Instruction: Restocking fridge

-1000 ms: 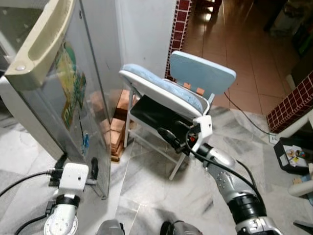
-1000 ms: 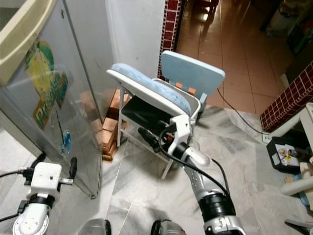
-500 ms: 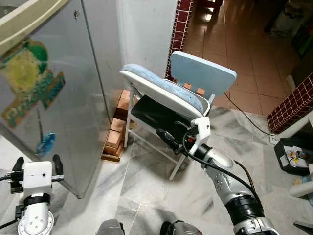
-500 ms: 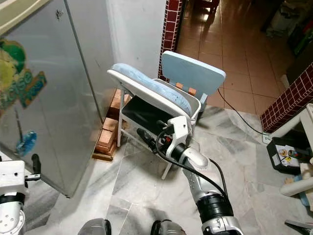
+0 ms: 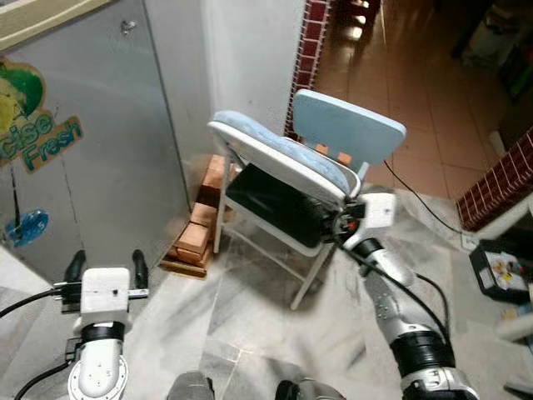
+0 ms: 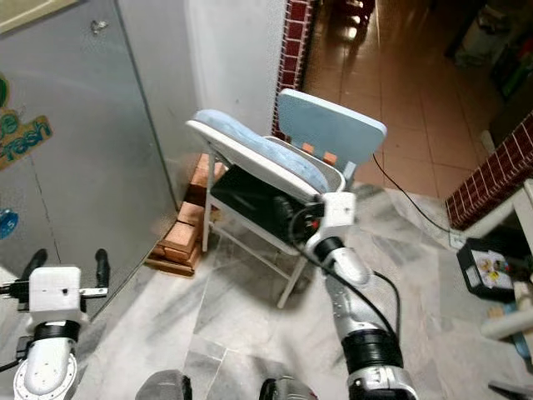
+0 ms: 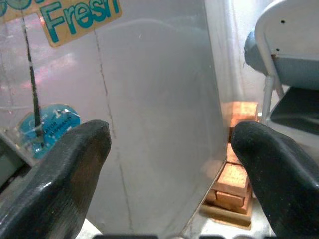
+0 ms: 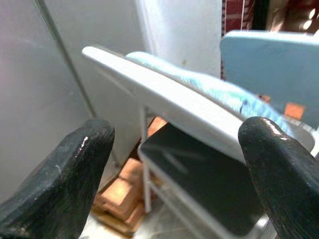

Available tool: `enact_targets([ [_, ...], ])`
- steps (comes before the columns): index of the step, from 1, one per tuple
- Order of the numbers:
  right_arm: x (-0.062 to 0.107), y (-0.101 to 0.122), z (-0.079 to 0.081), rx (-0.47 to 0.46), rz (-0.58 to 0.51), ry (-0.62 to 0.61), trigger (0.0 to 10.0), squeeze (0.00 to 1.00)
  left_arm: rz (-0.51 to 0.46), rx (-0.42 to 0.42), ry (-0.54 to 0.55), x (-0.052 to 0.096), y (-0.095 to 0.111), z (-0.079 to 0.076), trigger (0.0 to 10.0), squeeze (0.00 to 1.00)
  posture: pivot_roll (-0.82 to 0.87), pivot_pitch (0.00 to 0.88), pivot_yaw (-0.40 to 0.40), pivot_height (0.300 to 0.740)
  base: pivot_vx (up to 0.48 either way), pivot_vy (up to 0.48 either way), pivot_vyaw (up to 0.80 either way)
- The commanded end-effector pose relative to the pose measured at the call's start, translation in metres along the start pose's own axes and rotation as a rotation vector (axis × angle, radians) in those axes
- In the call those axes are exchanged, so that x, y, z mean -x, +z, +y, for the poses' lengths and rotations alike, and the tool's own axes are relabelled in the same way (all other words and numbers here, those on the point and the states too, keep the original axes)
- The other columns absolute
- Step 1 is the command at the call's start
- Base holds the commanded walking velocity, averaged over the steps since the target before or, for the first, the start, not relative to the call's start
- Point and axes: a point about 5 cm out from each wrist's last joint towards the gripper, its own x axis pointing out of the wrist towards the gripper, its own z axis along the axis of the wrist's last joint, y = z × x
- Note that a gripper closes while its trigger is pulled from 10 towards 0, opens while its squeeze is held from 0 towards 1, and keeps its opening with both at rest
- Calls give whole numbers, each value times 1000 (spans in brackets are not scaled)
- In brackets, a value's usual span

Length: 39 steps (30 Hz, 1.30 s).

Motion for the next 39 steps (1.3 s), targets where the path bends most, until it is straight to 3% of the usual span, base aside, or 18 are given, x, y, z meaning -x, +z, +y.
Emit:
enact_targets([
  [1,-1,7,8,24,-35,19,10000,0,-26,-16,-23,-1,5,-1,10000,0,118,97,-71,740,0,480,0],
  [6,-2,10,7,78,-46,-14,10000,0,-75,-7,-67,-10,15,-12,10000,0,123,84,-80,740,0,480,0],
  [9,1,16,-4,115,-57,-76,10000,0,-118,13,-90,-15,28,-19,10000,0,114,77,-68,740,0,480,0],
  [14,16,12,-18,150,-10,-135,10000,0,-68,49,-96,-8,20,-21,10000,0,66,76,-13,740,0,480,0],
  [19,29,24,-17,211,-24,-100,10000,0,-22,50,-108,-3,11,-17,10000,0,45,87,19,740,0,480,0],
  [21,34,30,-10,238,-37,-66,10000,0,-7,59,-101,-3,9,-13,10000,0,38,87,27,740,0,480,0],
  [23,39,27,-6,251,-25,-43,10000,0,-4,71,-104,-4,8,-12,10000,0,36,64,36,740,0,480,0],
  [28,47,11,-21,236,26,-159,10000,0,-38,135,-117,-12,16,-18,10000,0,63,38,22,740,0,480,0],
  [29,48,9,-26,234,22,-199,10000,0,-55,129,-126,-15,18,-19,10000,0,80,4,0,740,0,480,0],
  [33,52,-2,-36,221,39,-327,10000,0,-70,113,-135,-21,17,-18,10000,0,66,0,5,740,0,480,0],
  [38,56,-13,-30,218,83,-361,10000,0,-51,119,-141,-20,12,-21,10000,0,42,0,20,740,0,480,0],
  [39,56,-14,-24,262,84,-325,10000,0,-38,127,-179,-18,10,-29,10000,0,28,0,31,740,0,480,0],
])
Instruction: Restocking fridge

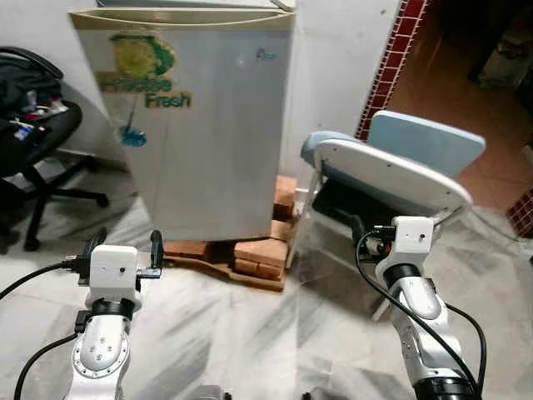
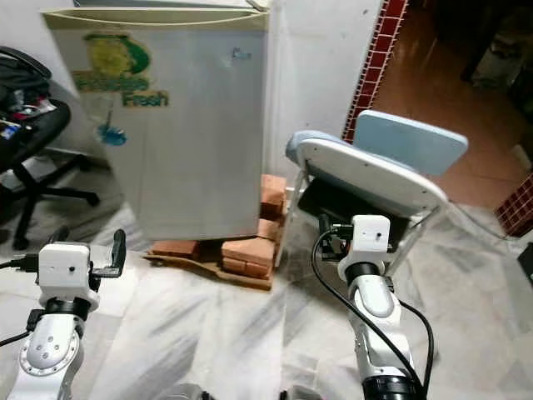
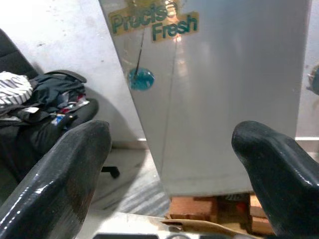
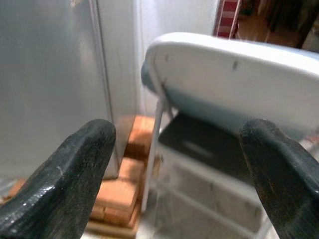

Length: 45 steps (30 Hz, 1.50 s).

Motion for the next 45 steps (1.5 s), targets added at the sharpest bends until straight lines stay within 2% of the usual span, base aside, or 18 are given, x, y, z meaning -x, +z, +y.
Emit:
enact_targets([
  [1,2,-2,1,31,9,3,10000,0,14,13,-43,1,-3,-11,10000,0,28,0,31,740,0,480,0],
  [4,3,-2,1,3,-14,16,10000,0,33,35,-55,3,-6,-14,10000,0,25,0,37,740,0,480,0],
  [5,3,-2,0,-53,-34,16,10000,0,44,45,-48,5,-9,-13,10000,0,20,0,40,740,0,480,0],
  [8,6,-12,-1,-85,18,-2,10000,0,72,57,-8,9,-14,-9,10000,0,34,0,24,740,0,480,0],
  [9,7,-13,1,-57,29,11,10000,0,74,58,-1,10,-15,-7,10000,0,34,0,24,740,0,480,0],
  [13,12,-17,8,-78,44,65,10000,0,84,65,-1,14,-18,-3,10000,0,49,0,15,740,0,480,0],
  [15,7,-11,9,-91,3,91,10000,0,62,45,-18,13,-15,-2,10000,0,62,5,1,740,0,476,0],
  [20,1,-8,7,-80,-11,83,10000,0,42,28,-7,6,-12,2,10000,0,72,1,-5,740,0,478,0],
  [22,-6,-5,8,-97,-10,88,10000,0,32,37,4,1,-10,6,10000,0,74,0,-7,740,0,480,-525],
  [23,-8,-4,7,-71,-10,79,10000,0,24,14,4,0,-9,7,10000,0,70,0,-5,740,0,480,-800],
  [29,-7,-9,0,-66,9,47,10000,0,25,27,-1,0,-10,2,10000,0,65,0,-7,740,0,480,-800],
  [36,-8,-9,2,-84,0,59,10000,0,20,79,-13,-3,-9,-2,10000,0,61,0,-9,740,0,480,-800],
  [45,-15,-4,2,-72,-21,54,10000,0,36,81,-16,-1,-14,-4,10000,0,64,0,-17,740,0,480,-800],
])
